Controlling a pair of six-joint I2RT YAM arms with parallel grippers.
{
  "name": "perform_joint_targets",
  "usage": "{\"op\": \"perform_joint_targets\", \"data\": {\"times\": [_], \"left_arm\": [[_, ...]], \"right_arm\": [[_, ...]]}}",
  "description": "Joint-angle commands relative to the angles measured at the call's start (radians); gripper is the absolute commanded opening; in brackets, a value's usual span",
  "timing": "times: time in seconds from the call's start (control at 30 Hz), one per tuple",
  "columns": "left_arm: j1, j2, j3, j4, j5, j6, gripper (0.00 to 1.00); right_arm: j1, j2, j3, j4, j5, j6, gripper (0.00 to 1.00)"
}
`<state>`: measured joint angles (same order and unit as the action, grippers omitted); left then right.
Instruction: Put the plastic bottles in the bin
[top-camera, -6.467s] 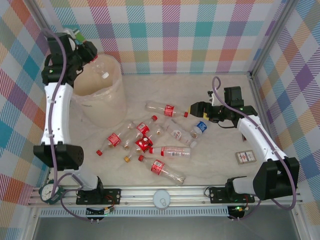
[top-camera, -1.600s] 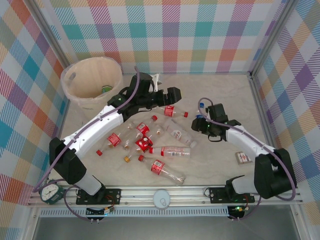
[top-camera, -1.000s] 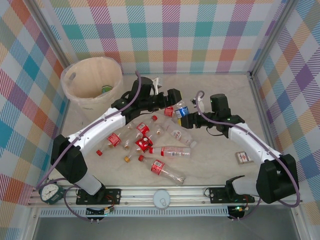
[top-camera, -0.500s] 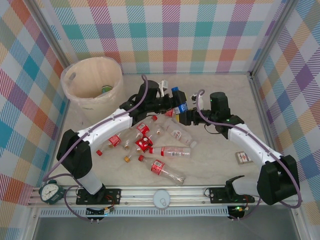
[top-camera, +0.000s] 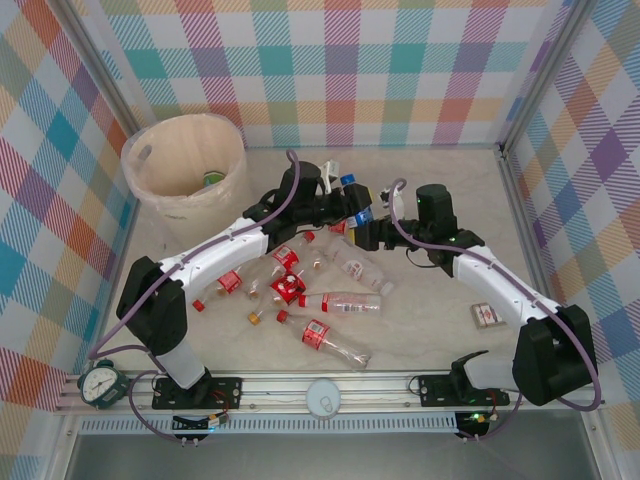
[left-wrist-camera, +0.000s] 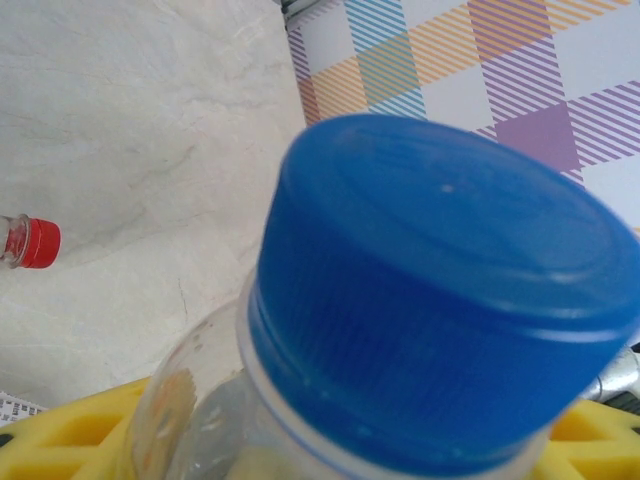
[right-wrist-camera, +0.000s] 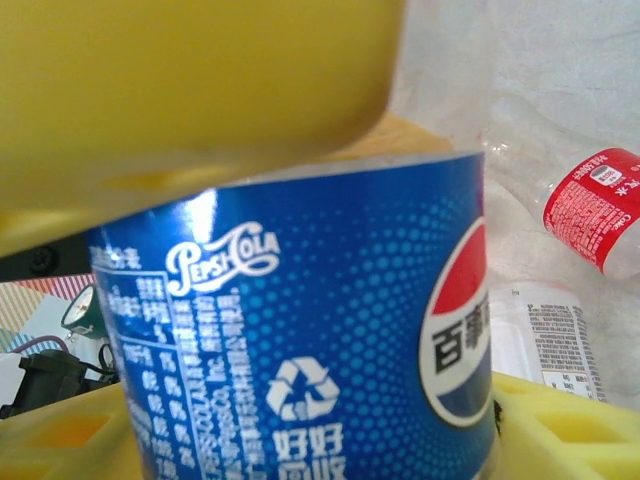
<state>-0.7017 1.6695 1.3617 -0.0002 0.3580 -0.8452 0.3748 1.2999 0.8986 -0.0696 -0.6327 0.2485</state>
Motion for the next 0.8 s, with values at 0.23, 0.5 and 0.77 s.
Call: {"op": "perform_joint_targets", "data": {"times": [0.23, 0.5, 0.77], "left_arm": [[-0.007, 0.011, 0.012, -0.048, -0.023, 0.039, 0.50], [0.009, 0.026, 0.073, -0.113, -0.033, 0.092, 0.45], [0.038, 0.037, 0.279, -0.365, -0.100, 0.265, 0.38]], "right_arm": [[0.003, -0.025, 0.098, -0.183, 0.028, -0.122, 0.95], [-0.058, -0.115, 0.148, -0.419, 0.016, -0.211, 0.99], [-0.154, -0.182, 0.122, -0.509, 0.252, -0.142, 0.99]]}}
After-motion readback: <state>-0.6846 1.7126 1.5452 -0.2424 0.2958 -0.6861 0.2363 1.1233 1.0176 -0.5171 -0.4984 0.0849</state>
